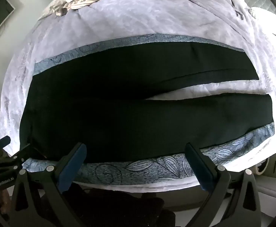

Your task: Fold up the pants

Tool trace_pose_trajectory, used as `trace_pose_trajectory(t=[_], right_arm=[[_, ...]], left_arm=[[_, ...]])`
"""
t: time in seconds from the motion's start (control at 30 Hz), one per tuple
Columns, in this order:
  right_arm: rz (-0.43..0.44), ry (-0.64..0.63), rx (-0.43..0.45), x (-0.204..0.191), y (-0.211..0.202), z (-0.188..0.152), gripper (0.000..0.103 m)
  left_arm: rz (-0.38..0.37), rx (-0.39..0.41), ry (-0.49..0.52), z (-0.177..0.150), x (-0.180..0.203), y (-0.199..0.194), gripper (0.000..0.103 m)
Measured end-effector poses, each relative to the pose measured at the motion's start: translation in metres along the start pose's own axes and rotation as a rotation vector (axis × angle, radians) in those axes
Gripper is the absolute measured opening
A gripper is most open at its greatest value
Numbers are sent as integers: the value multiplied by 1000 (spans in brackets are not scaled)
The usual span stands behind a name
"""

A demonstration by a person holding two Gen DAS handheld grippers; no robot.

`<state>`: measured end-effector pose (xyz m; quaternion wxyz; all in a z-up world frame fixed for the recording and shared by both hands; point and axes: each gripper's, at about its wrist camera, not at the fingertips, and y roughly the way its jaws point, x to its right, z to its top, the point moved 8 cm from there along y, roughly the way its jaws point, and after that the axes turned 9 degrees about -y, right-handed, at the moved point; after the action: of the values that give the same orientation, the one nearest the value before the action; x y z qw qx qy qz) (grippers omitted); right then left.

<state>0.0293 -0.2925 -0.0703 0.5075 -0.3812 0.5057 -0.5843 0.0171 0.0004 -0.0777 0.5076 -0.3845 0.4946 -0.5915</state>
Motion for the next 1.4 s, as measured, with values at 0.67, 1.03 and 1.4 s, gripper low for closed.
trace_pose_trajectory(t=[0.67,1.03,1.4], right_arm=[[-23,-17,-7,-2,-2,-4,103],[-19,-8,-8,1,-1,-6,103],[-3,-17,-43,-2,4,-10,103]], left_arm=[[20,7,15,6,0,-15,103],[-6,-27,-4,4,0,-13,103],[-7,-55,-9,2,-2,-8,103]])
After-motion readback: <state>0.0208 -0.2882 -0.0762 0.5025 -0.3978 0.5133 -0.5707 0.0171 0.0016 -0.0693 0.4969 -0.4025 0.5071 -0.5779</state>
